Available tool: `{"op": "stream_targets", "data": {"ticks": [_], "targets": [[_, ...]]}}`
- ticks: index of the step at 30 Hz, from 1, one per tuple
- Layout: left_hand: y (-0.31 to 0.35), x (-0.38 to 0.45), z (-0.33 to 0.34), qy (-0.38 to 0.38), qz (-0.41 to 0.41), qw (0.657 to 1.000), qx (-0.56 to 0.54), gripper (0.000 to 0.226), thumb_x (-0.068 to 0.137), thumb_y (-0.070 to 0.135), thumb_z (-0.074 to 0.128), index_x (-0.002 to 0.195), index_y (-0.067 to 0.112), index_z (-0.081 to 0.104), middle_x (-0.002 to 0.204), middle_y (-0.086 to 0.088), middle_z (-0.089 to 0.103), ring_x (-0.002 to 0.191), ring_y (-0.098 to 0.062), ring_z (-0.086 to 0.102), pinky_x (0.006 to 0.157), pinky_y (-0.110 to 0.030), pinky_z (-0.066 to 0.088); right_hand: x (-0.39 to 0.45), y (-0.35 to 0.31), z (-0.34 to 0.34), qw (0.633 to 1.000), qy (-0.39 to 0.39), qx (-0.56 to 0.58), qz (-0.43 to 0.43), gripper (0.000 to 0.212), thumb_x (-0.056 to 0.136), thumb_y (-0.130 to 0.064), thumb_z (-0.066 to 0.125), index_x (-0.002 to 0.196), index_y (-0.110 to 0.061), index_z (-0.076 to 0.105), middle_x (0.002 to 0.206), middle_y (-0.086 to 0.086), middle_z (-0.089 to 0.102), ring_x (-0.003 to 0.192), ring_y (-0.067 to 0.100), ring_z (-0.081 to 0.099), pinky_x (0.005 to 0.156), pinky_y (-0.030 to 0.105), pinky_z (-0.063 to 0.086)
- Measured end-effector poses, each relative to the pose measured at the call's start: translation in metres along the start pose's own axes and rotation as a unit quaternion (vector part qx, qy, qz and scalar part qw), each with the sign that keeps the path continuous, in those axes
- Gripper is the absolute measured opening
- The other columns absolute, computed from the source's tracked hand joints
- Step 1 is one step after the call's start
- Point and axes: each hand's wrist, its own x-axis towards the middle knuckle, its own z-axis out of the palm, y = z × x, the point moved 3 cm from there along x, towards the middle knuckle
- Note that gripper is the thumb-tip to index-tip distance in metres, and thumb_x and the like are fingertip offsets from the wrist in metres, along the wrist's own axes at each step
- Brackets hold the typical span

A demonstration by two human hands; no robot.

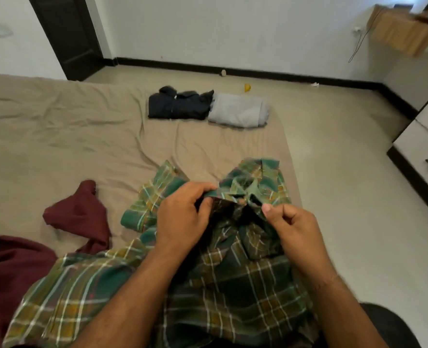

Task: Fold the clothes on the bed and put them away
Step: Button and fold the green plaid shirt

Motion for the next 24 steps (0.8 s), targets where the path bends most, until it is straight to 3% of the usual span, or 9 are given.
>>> {"op": "stream_targets", "data": {"ticks": [2, 5, 9, 12, 15, 17, 19, 22, 24], "targets": [[0.008, 0.026, -0.007, -0.049, 0.017, 0.998, -0.034, 0.020, 0.087, 0.020, 0.067, 0.103, 0.028, 0.076, 0.103, 0.019, 0.073, 0.097, -0.003, 0.067, 0.090, -0.019, 0.051, 0.007, -0.018, -0.009, 0.995, -0.011, 0.087, 0.037, 0.048, 0.086, -0.044, 0.074, 0.078, 0.003, 0.069, 0.077, 0.022, 0.071, 0.070, 0.027, 0.065, 0.074, 0.043, 0.058], [0.022, 0.091, -0.026, -0.088, 0.033, 0.994, -0.063, 0.021, 0.083, 0.020, 0.071, 0.096, 0.036, 0.073, 0.094, 0.017, 0.072, 0.092, -0.003, 0.067, 0.089, -0.036, 0.056, 0.040, -0.071, -0.028, 0.988, -0.027, 0.145, 0.042, 0.043, 0.088, -0.033, 0.074, 0.085, 0.009, 0.069, 0.079, 0.019, 0.075, 0.073, 0.027, 0.069, 0.070, 0.040, 0.061], [0.073, 0.159, -0.067, 0.034, 0.155, 0.987, -0.026, 0.021, 0.089, 0.019, 0.069, 0.110, 0.017, 0.074, 0.101, 0.004, 0.064, 0.099, -0.012, 0.059, 0.092, -0.029, 0.049, 0.073, -0.157, -0.057, 0.974, 0.150, 0.035, -0.167, 0.028, 0.093, -0.035, 0.074, 0.079, -0.011, 0.073, 0.077, 0.009, 0.072, 0.075, 0.026, 0.069, 0.069, 0.040, 0.061], [0.101, 0.146, -0.088, 0.112, 0.203, 0.972, -0.041, 0.029, 0.099, 0.030, 0.059, 0.121, 0.014, 0.071, 0.108, 0.003, 0.056, 0.106, -0.015, 0.051, 0.094, -0.024, 0.040, 0.044, -0.178, -0.050, 0.916, 0.257, -0.010, -0.308, 0.024, 0.093, -0.034, 0.074, 0.079, -0.017, 0.067, 0.075, -0.006, 0.066, 0.073, 0.008, 0.062, 0.067, 0.020, 0.051], [0.071, 0.086, -0.061, 0.107, 0.150, 0.982, -0.030, 0.033, 0.107, 0.027, 0.047, 0.115, 0.013, 0.075, 0.103, 0.001, 0.058, 0.102, -0.018, 0.050, 0.091, -0.031, 0.041, 0.022, -0.114, -0.022, 0.917, 0.226, -0.129, -0.301, 0.021, 0.097, -0.040, 0.069, 0.082, -0.024, 0.069, 0.079, -0.015, 0.064, 0.077, 0.001, 0.059, 0.069, 0.019, 0.045], [0.030, 0.030, -0.024, 0.038, 0.043, 0.998, 0.040, 0.031, 0.106, 0.028, 0.048, 0.100, 0.016, 0.076, 0.091, 0.003, 0.056, 0.091, -0.018, 0.050, 0.084, -0.040, 0.046, 0.012, -0.042, -0.006, 0.961, 0.143, -0.183, -0.150, 0.032, 0.095, -0.049, 0.066, 0.075, -0.025, 0.070, 0.072, -0.015, 0.065, 0.071, 0.003, 0.061, 0.064, 0.027, 0.045], [-0.002, -0.021, 0.013, -0.138, -0.073, 0.984, 0.085, 0.030, 0.105, 0.031, 0.052, 0.092, 0.020, 0.076, 0.086, 0.002, 0.061, 0.087, -0.019, 0.054, 0.084, -0.046, 0.050, -0.001, 0.023, 0.004, 0.978, 0.044, -0.206, 0.002, 0.040, 0.090, -0.053, 0.070, 0.065, -0.022, 0.069, 0.061, -0.011, 0.065, 0.061, 0.004, 0.061, 0.060, 0.029, 0.043], [-0.009, -0.050, 0.032, -0.371, -0.120, 0.918, 0.077, 0.024, 0.101, 0.037, 0.062, 0.101, 0.021, 0.079, 0.096, 0.002, 0.075, 0.091, -0.015, 0.067, 0.086, -0.037, 0.054, -0.013, 0.052, 0.001, 0.968, -0.041, -0.244, 0.049, 0.038, 0.089, -0.049, 0.075, 0.063, -0.021, 0.069, 0.063, -0.010, 0.068, 0.062, 0.000, 0.063, 0.060, 0.026, 0.046], [-0.007, -0.045, 0.028, -0.405, -0.127, 0.903, 0.063, 0.018, 0.099, 0.034, 0.067, 0.101, 0.022, 0.079, 0.097, 0.007, 0.077, 0.090, -0.011, 0.069, 0.086, -0.034, 0.056, -0.009, 0.052, -0.010, 0.971, -0.068, -0.226, 0.038, 0.027, 0.090, -0.039, 0.077, 0.069, -0.023, 0.072, 0.068, -0.011, 0.070, 0.066, 0.003, 0.065, 0.067, 0.028, 0.051]]}}
